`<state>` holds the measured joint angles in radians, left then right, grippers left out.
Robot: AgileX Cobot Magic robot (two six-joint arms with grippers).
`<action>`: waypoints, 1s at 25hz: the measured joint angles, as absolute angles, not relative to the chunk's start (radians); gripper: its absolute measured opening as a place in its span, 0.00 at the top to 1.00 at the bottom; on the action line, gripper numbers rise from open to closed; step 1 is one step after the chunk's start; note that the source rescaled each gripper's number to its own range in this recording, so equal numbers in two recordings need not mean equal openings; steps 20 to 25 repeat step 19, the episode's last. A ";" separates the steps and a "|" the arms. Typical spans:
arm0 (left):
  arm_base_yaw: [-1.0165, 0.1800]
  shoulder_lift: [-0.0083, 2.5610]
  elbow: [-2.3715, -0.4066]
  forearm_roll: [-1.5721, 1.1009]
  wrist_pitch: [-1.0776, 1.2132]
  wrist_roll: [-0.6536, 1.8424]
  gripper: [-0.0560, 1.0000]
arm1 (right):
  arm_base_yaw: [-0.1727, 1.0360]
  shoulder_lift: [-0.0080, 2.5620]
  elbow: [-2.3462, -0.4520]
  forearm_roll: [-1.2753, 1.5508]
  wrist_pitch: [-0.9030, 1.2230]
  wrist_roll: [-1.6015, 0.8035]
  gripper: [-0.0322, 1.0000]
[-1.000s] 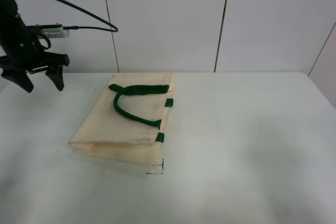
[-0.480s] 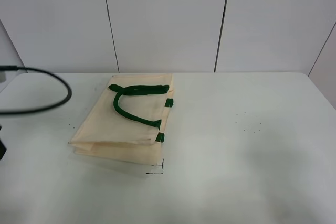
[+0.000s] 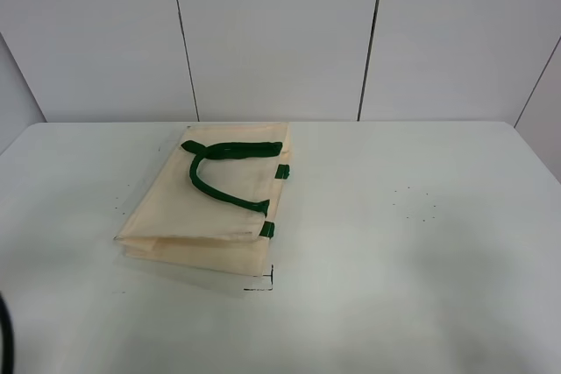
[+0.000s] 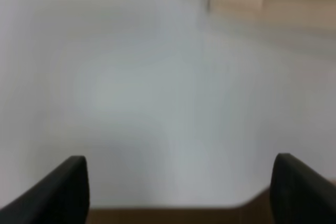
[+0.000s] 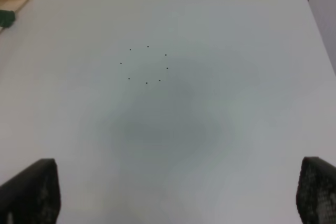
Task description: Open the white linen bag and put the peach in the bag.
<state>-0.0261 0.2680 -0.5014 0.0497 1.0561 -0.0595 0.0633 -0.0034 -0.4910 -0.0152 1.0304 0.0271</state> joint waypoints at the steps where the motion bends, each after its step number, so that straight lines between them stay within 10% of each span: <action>1: -0.026 0.210 -0.501 0.050 1.056 -0.060 0.00 | 0.063 -0.003 -0.491 -0.015 1.030 0.027 0.00; 25: -0.026 -0.001 -0.495 0.047 1.058 -0.055 0.03 | 0.063 -0.003 -0.491 -0.015 1.030 0.027 0.00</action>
